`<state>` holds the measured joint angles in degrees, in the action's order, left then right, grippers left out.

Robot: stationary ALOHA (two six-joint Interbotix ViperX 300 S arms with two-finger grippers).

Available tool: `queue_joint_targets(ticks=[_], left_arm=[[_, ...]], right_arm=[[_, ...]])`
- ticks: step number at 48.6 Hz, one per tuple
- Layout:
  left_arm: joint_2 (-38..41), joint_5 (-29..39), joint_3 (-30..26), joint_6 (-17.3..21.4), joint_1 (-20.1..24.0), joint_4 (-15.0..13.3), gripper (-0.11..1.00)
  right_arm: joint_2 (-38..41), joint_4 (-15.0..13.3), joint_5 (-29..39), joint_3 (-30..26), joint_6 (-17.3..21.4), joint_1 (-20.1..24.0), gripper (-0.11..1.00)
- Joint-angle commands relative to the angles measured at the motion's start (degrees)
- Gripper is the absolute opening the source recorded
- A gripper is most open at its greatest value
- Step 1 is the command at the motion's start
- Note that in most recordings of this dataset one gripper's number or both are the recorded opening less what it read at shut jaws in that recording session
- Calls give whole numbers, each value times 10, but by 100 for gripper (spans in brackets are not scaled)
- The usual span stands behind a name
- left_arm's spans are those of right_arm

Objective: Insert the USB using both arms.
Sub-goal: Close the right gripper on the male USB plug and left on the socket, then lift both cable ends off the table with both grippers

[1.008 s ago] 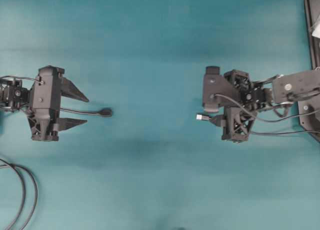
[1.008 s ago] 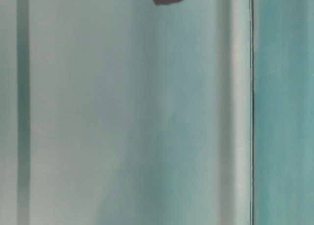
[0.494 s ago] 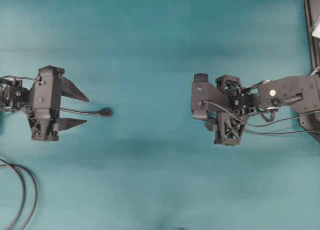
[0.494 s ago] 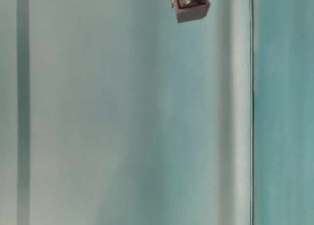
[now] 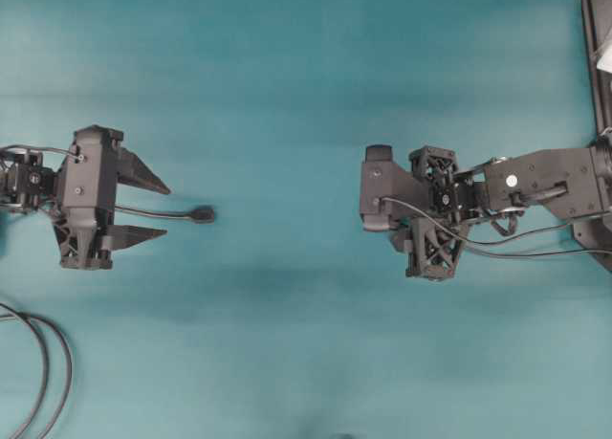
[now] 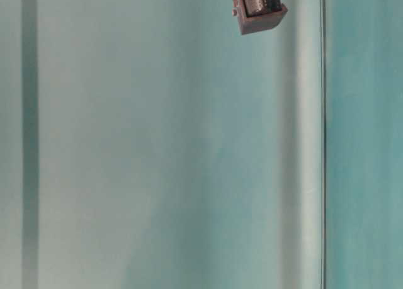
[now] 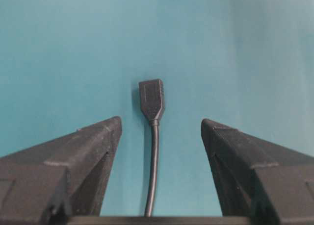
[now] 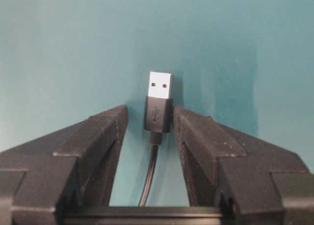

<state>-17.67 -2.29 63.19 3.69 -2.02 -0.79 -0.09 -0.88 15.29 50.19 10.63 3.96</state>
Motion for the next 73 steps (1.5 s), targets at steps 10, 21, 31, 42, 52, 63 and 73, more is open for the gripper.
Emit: queue_joint_targets(ticks=[10, 21, 31, 42, 52, 63, 73], left_arm=[[-2, -3, -8, 3, 1, -2, 75], [6, -4, -8, 7, 1, -1, 75], [47, -12, -15, 12, 1, -1, 75], [109, -37, -34, 41, 1, -1, 75], [149, -39, -60, 51, 1, -1, 75], [169, -39, -73, 51, 8, -1, 71], [180, -44, -81, 52, 24, -1, 63]], right_arm=[[4, -11, 30, -15, 12, -3, 46], [16, -11, 50, -23, 37, -2, 25], [36, -14, 60, -27, 58, 0, 21], [46, -16, 60, -27, 59, 5, 21], [46, -18, 60, -32, 59, 5, 21], [46, -18, 60, -39, 58, 5, 21], [46, -18, 60, -40, 58, 10, 21]])
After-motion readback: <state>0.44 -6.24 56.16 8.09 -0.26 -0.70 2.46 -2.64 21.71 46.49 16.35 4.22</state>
